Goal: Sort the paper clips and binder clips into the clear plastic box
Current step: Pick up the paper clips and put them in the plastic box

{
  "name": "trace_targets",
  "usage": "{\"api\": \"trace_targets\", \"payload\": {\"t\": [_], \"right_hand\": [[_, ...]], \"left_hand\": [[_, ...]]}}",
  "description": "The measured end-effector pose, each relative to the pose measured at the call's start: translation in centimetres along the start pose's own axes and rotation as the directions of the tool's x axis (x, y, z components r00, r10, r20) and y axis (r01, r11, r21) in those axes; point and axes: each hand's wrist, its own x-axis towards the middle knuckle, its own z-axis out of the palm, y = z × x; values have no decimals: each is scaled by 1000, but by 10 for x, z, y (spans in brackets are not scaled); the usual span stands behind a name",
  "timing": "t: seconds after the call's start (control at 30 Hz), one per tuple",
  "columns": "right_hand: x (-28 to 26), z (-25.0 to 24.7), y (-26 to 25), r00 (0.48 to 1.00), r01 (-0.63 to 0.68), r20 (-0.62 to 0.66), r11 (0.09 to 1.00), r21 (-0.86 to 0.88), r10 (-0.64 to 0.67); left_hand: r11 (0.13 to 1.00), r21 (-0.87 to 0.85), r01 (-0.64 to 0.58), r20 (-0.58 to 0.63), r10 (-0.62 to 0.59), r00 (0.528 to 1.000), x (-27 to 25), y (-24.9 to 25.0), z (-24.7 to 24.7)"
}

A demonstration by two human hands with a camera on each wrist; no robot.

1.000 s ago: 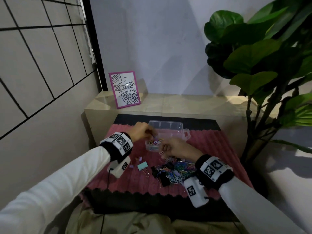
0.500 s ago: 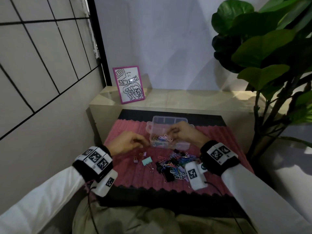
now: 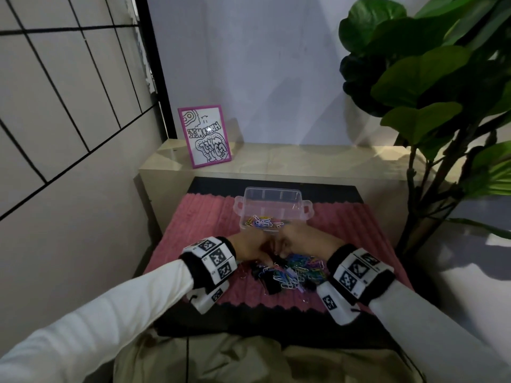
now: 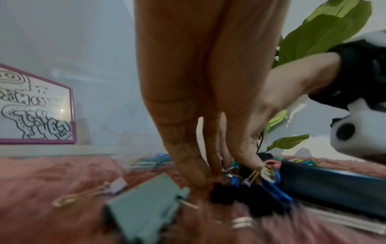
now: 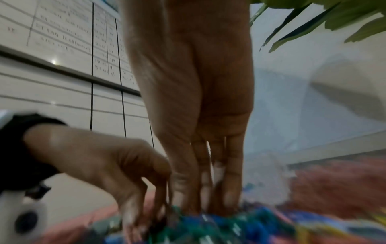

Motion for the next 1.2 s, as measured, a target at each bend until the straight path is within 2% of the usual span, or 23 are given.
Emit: {"api": "trace_targets", "payload": {"t": [0.17,0.27,0.33,0.4,0.5,0.63,0.73,0.8,0.87,0.93,1.1,1.13,1.2], "right_hand": [[-1,7,1,999,-49,22,998,-49,50],[-2,8,6,997,-58,42,998,2,58],[-5,5,11,998,-56,4,994,97,56],[-11,1,16,995,-61,-67,967,249,80],[-20,-3,22,980,-13,-167,879,477,104],[-20,-5,26,976,41,-190,773,633,104],[-18,-5,25,982,72,-164,613,787,96],[-16,-4,23,984,90,-158,531,843,84],[-15,-3,22,984,103,-162,501,859,76],[-14,-1,23,985,99,-157,502,859,74],[-17,4,27,983,26,-143,682,731,116],[-18,3,27,982,21,-145,700,713,118],[-17,1,27,983,17,-140,697,717,121]], "left_hand": [[983,-181,29,-1,-29,1000,1,-1,4],[974,-227,28,8,-27,1000,-1,-5,-1],[976,-213,45,8,-44,999,-2,-9,-2],[958,-283,45,-7,-49,999,-4,-13,-2],[896,-443,29,-58,-61,996,-11,-20,-7],[874,-485,-23,-185,-77,980,-23,-31,-19],[867,-492,-87,-312,-83,946,-26,-31,-37],[863,-489,-123,-433,-118,894,-22,-30,-51],[863,-485,-143,-535,-164,829,-15,-29,-59],[875,-465,-131,-572,-185,799,-5,-28,-61],[952,-306,-3,-413,-130,901,5,-31,-49],[961,-275,6,-404,-121,907,3,-31,-48],[965,-262,13,-437,-131,890,-3,-32,-49]]}}
